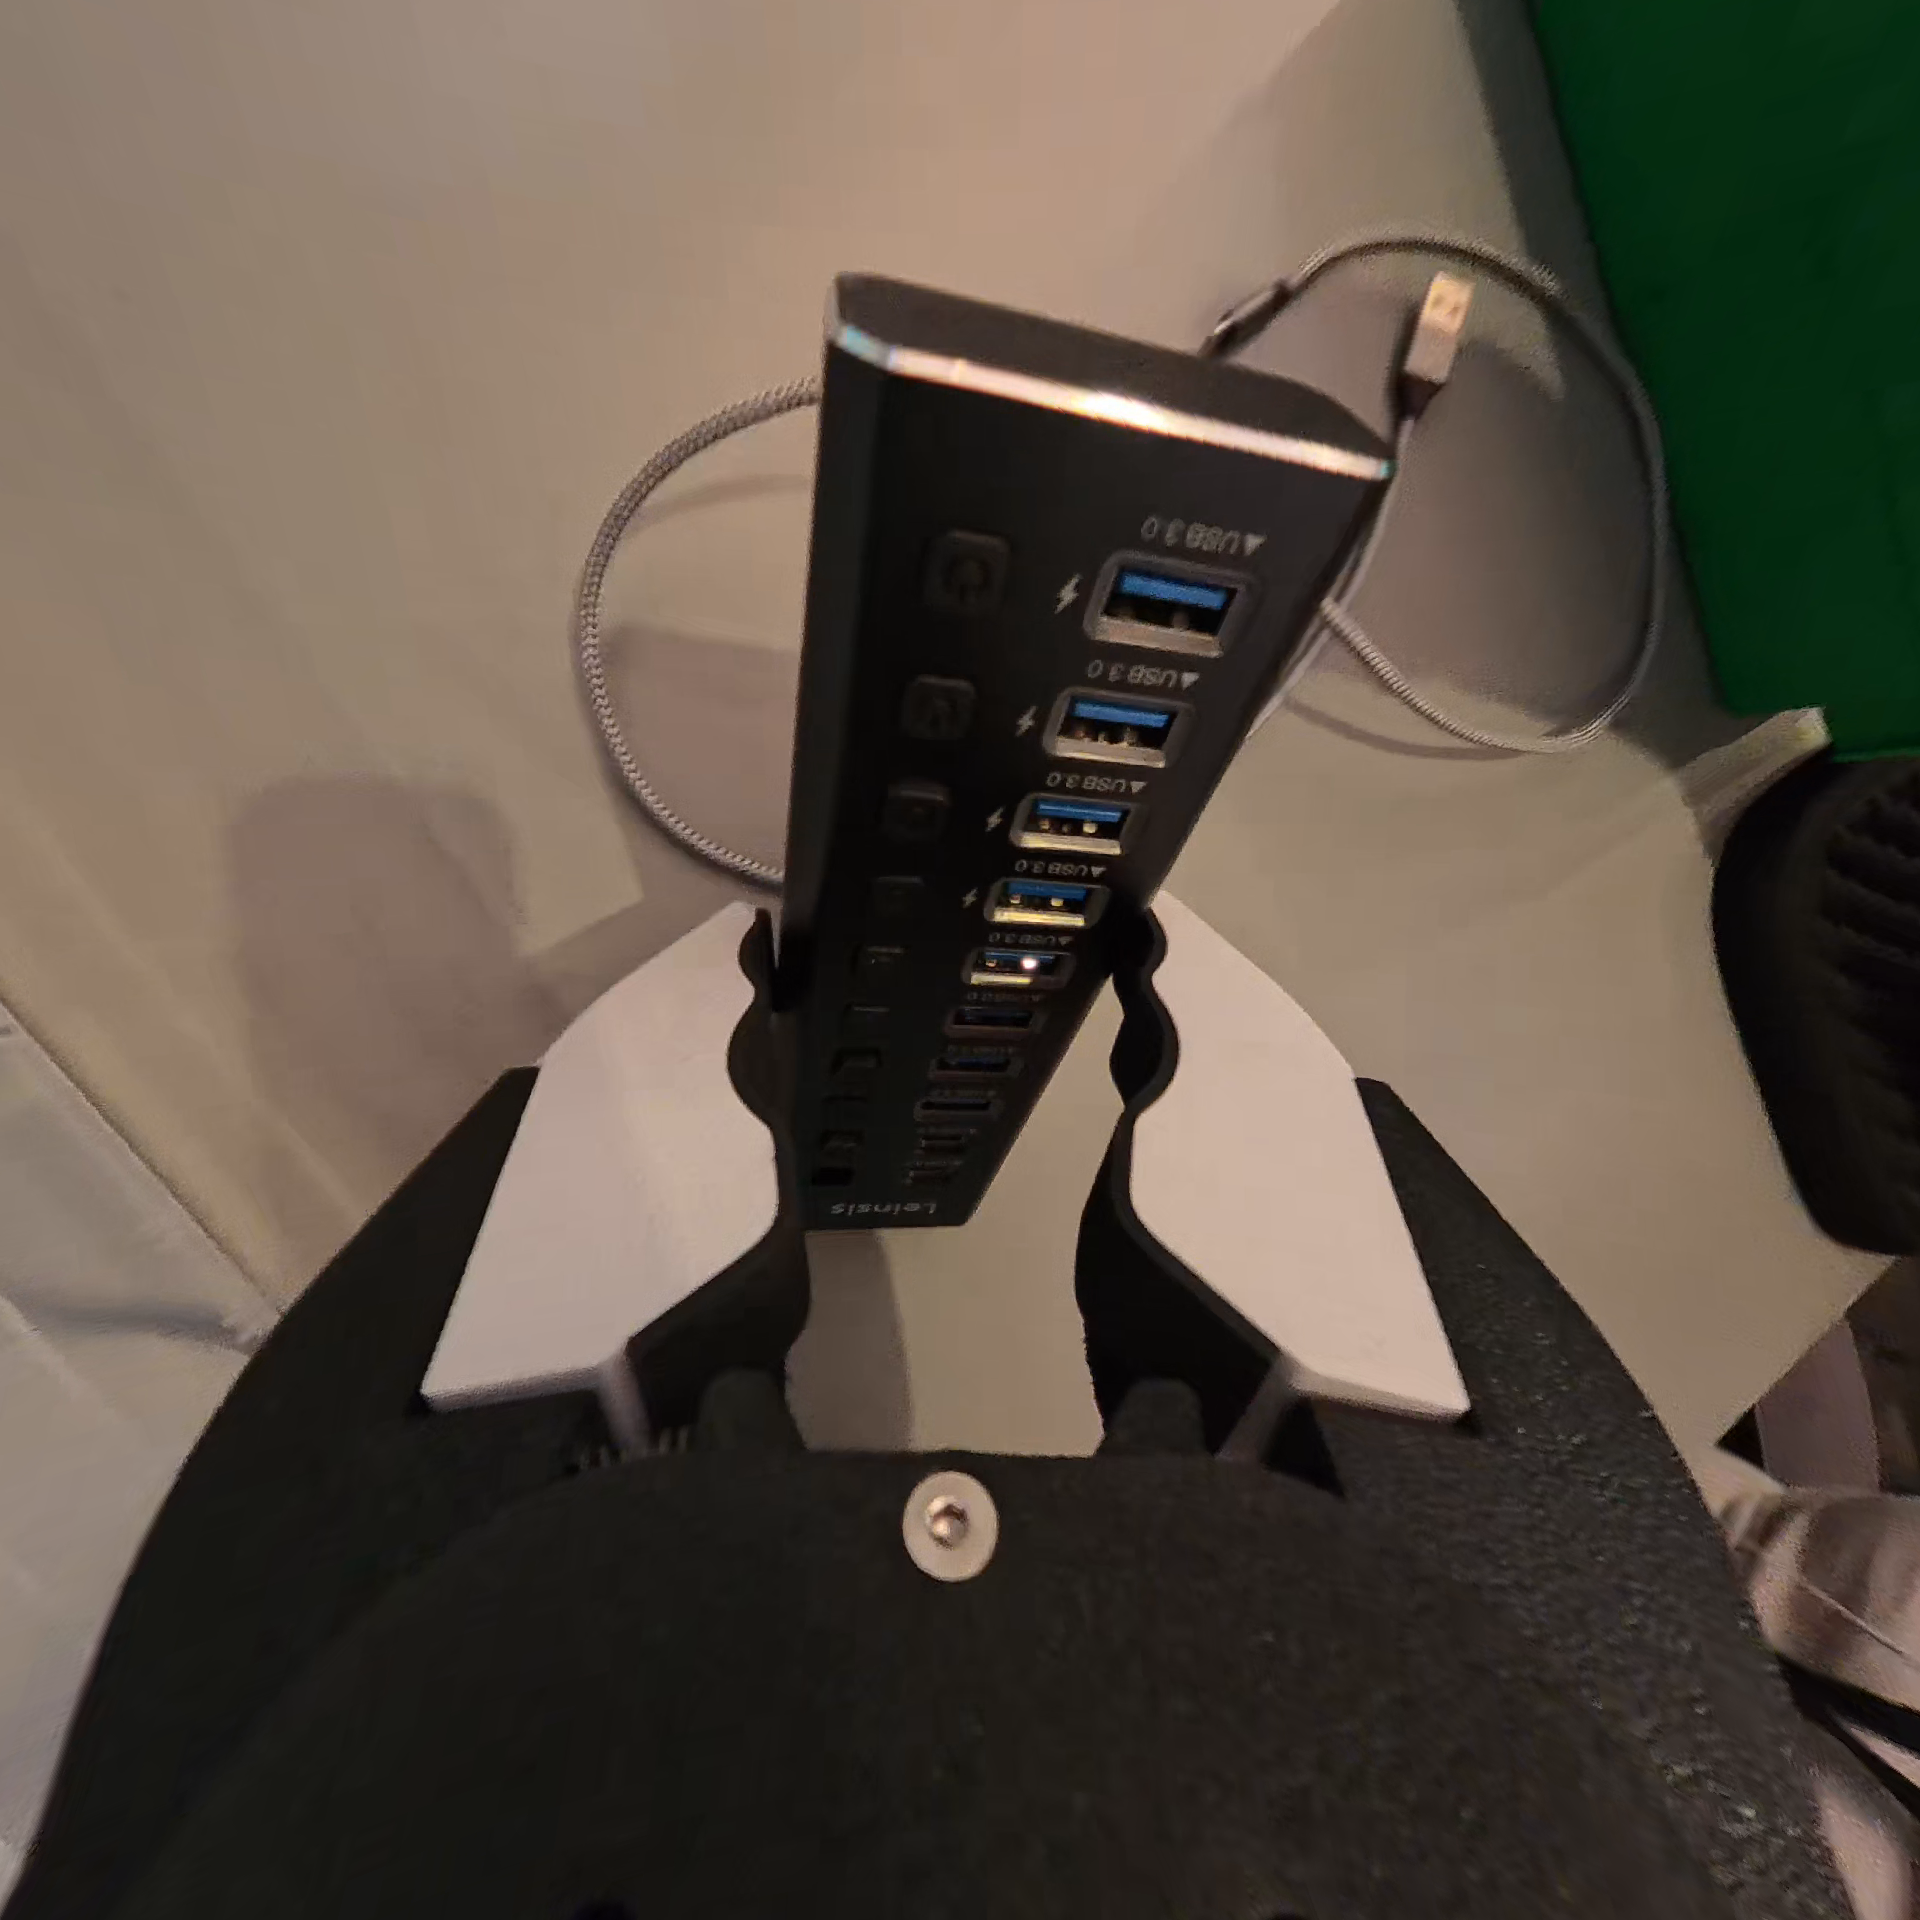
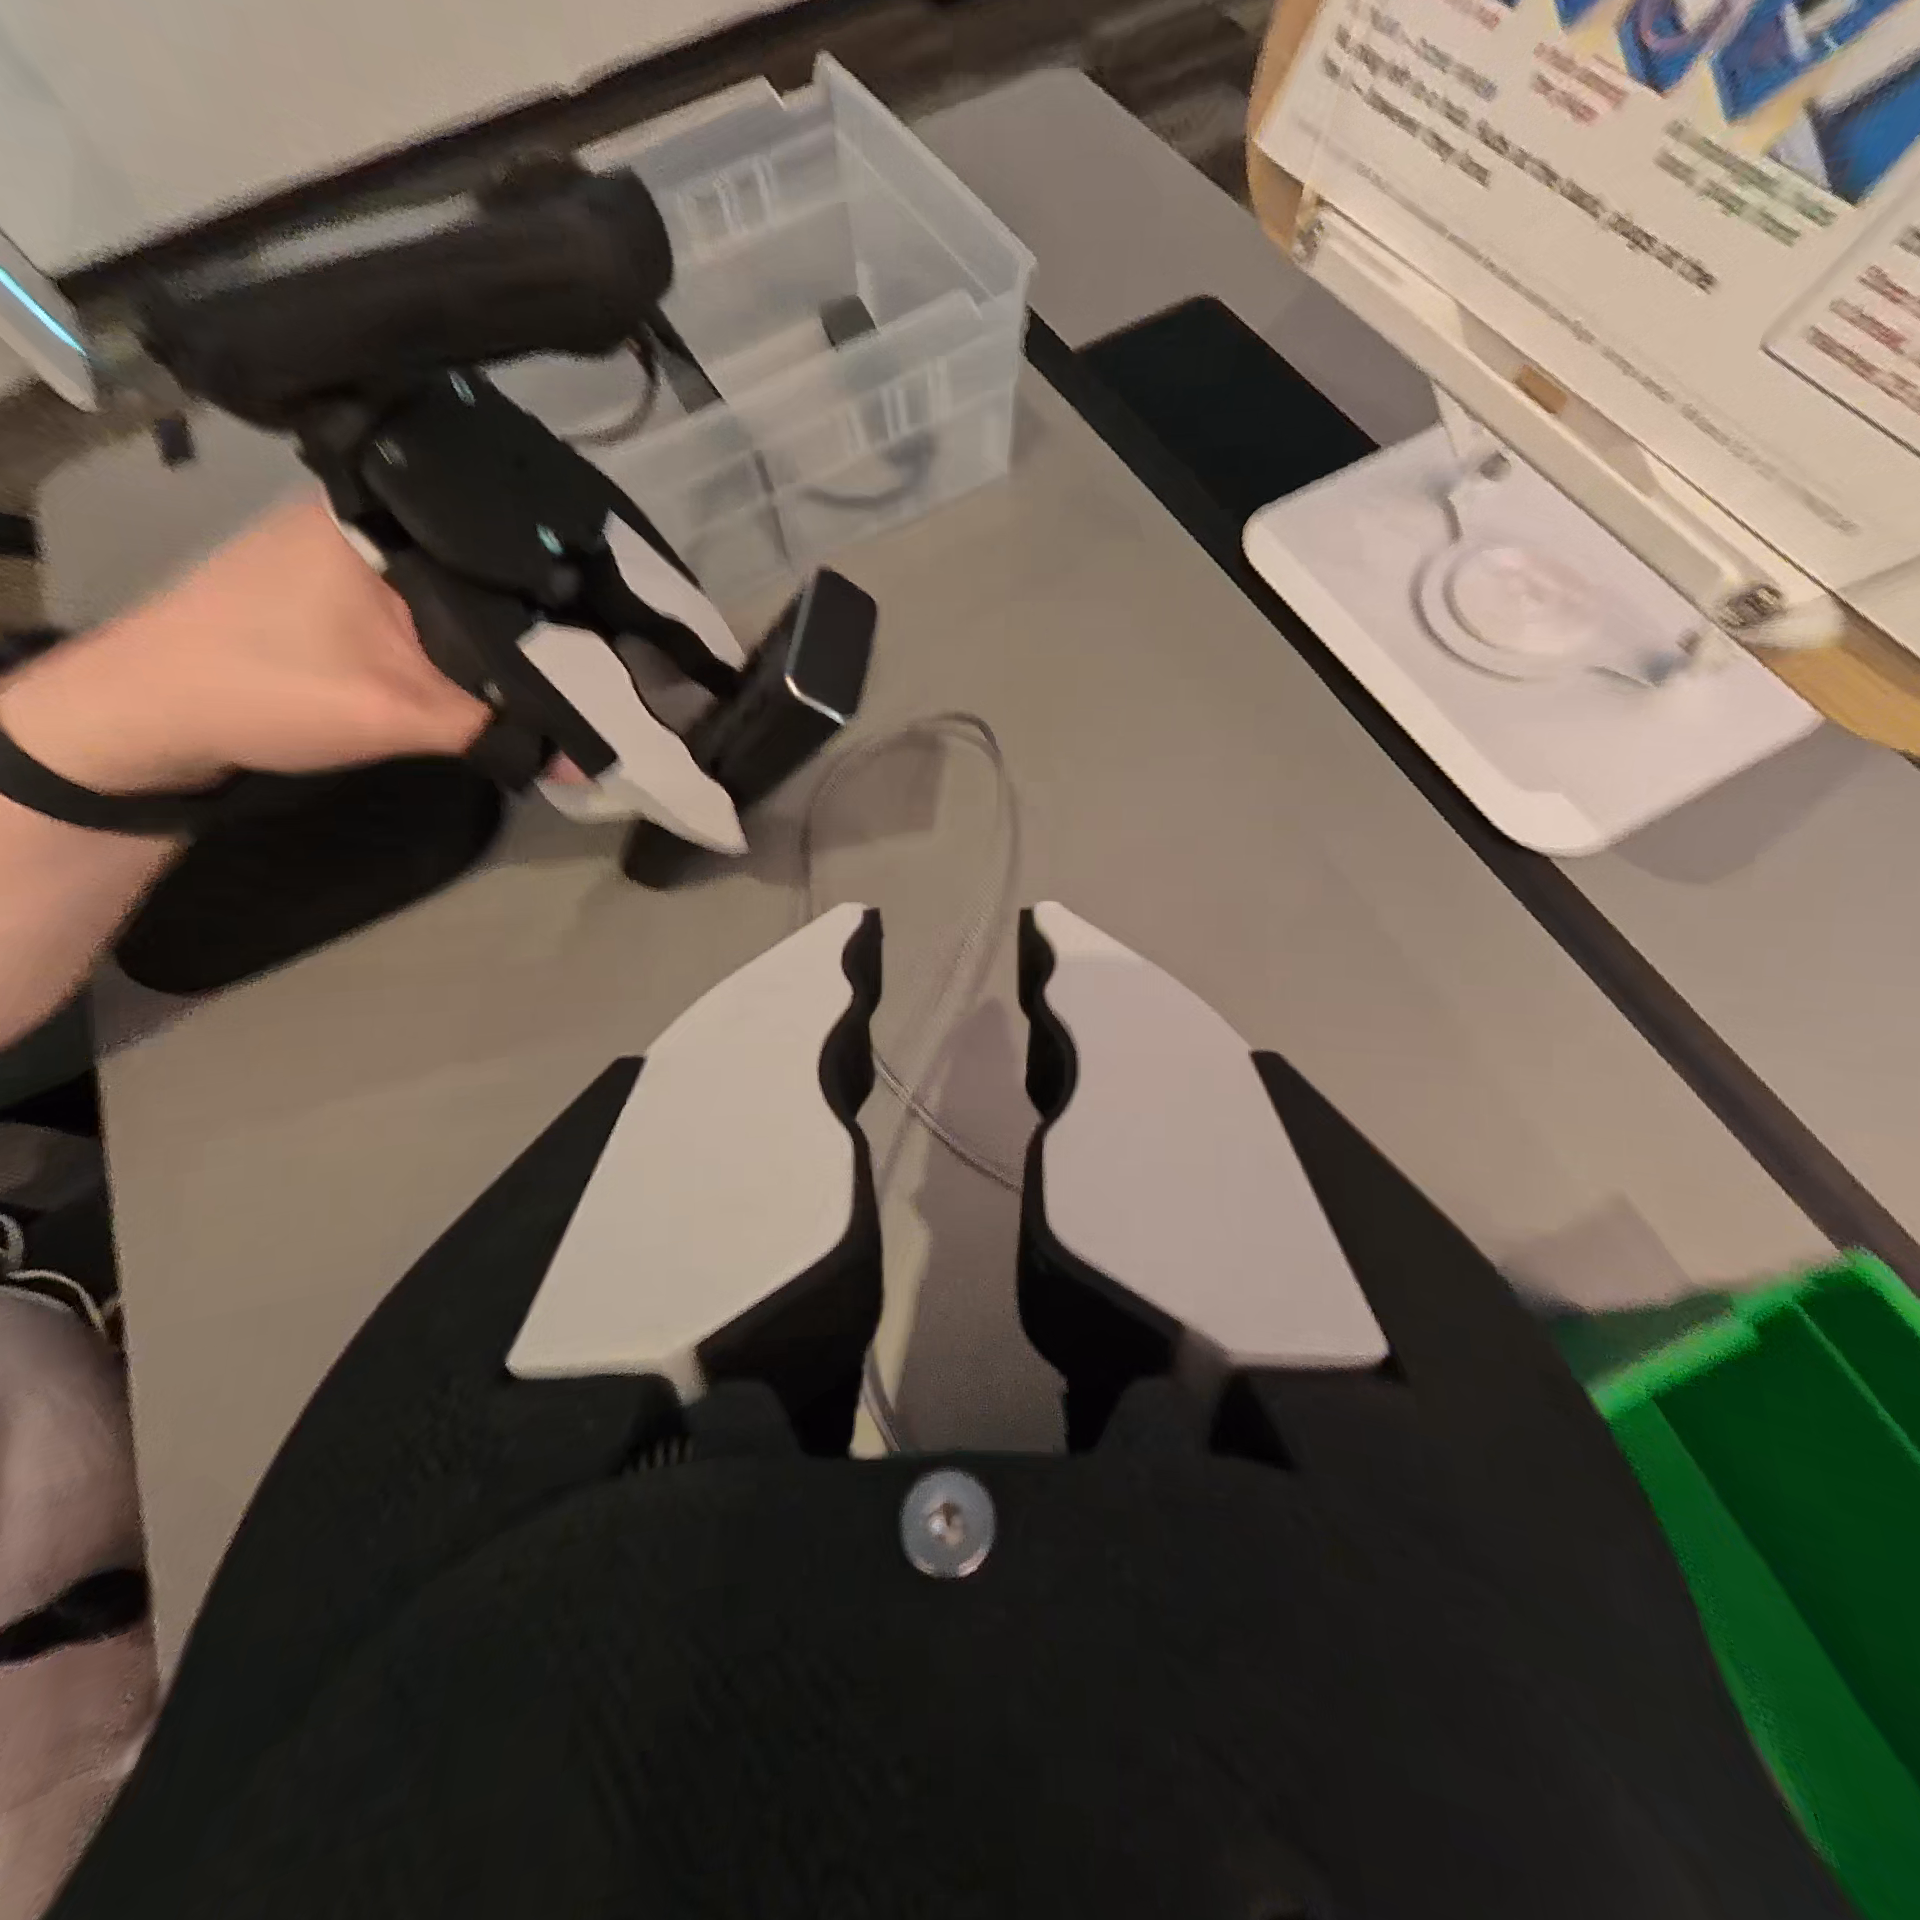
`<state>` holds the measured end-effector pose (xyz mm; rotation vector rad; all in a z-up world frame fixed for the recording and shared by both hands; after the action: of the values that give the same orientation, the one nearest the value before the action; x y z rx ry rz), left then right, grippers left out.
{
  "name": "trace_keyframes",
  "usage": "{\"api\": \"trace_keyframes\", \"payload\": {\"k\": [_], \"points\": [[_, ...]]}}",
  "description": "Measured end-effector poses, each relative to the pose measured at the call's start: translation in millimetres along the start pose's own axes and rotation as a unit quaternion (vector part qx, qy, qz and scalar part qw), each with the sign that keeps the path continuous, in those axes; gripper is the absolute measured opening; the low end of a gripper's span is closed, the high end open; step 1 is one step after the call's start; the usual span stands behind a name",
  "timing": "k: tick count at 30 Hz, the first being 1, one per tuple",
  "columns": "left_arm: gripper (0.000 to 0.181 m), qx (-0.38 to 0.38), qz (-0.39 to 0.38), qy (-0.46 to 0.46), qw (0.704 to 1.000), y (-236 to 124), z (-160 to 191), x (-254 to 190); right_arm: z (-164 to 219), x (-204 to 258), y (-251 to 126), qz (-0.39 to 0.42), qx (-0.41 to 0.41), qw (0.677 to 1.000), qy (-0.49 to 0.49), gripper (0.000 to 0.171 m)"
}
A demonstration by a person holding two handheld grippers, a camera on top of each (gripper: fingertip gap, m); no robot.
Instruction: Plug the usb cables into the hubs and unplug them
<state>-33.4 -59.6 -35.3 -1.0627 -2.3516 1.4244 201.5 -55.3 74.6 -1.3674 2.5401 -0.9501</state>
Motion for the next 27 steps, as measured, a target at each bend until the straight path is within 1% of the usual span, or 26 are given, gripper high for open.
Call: {"api": "trace_keyframes", "payload": {"k": [1,2,4,5,6,8,11,12,13,14,16,18,21,27], "points": [[0.063,-0.018,0.001,0.0,1.0,-1.5,0.4,-4.5,-3.9,5.4,6.7,-0.02,-0.015,1.0,0.005,0.029],[0.063,-0.038,0.003,0.006,0.999,-2.9,0.8,-9.7,-7.7,11.6,14.8,-0.043,-0.031,0.999,0.012,0.032],[0.063,-0.067,0.007,0.01,0.998,-5.3,2.8,-19.9,-12.7,25.7,35.7,-0.094,-0.052,0.994,0.029,0.047],[0.063,-0.079,0.006,0.015,0.997,-6.0,3.8,-24.5,-12.8,32.6,47.8,-0.116,-0.049,0.991,0.037,0.053],[0.063,-0.09,0.003,0.017,0.996,-6.4,4.6,-27.9,-11.0,38.5,59.9,-0.13,-0.035,0.99,0.04,0.056],[0.063,-0.102,0.0,0.019,0.995,-6.2,6.6,-32.0,-5.5,45.7,81.0,-0.127,-0.006,0.991,0.034,0.06],[0.063,-0.122,-0.01,0.019,0.992,-5.2,9.3,-32.8,1.0,52.5,100.4,-0.114,0.018,0.993,0.015,0.06],[0.063,-0.13,-0.01,0.02,0.991,-5.1,10.3,-33.5,1.7,53.3,104.2,-0.107,0.018,0.994,0.012,0.053],[0.063,-0.136,-0.01,0.02,0.991,-5.0,11.6,-34.2,2.0,54.3,106.9,-0.106,0.014,0.994,0.009,0.037],[0.063,-0.135,-0.007,0.017,0.991,-4.8,13.2,-34.1,2.3,55.9,109.0,-0.111,0.011,0.994,0.009,0.035],[0.063,-0.131,-0.002,0.014,0.991,-4.2,16.7,-30.9,4.4,56.6,112.5,-0.117,0.023,0.993,0.013,0.036],[0.063,-0.122,-0.004,0.002,0.992,-5.5,19.8,-24.0,7.6,53.1,114.9,-0.104,0.041,0.994,0.004,0.048],[0.063,-0.116,-0.03,-0.012,0.993,-10.5,24.1,-12.7,8.2,44.9,114.6,-0.078,0.036,0.996,-0.006,0.049],[0.063,-0.139,-0.038,-0.005,0.989,-8.5,27.8,-17.0,8.6,59.0,126.3,-0.154,0.024,0.987,0.034,0.052]]}}
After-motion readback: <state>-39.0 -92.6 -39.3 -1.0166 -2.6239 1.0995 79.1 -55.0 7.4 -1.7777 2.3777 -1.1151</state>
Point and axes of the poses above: each gripper's, where its closed fingertips meet, y out along the fingers, z out of its underside, x = y × z across the jaws, the point moved 8 cm from there along -y, back along the fingers, and after that the axes turned 8 degrees about y, right-handed, at the moved point
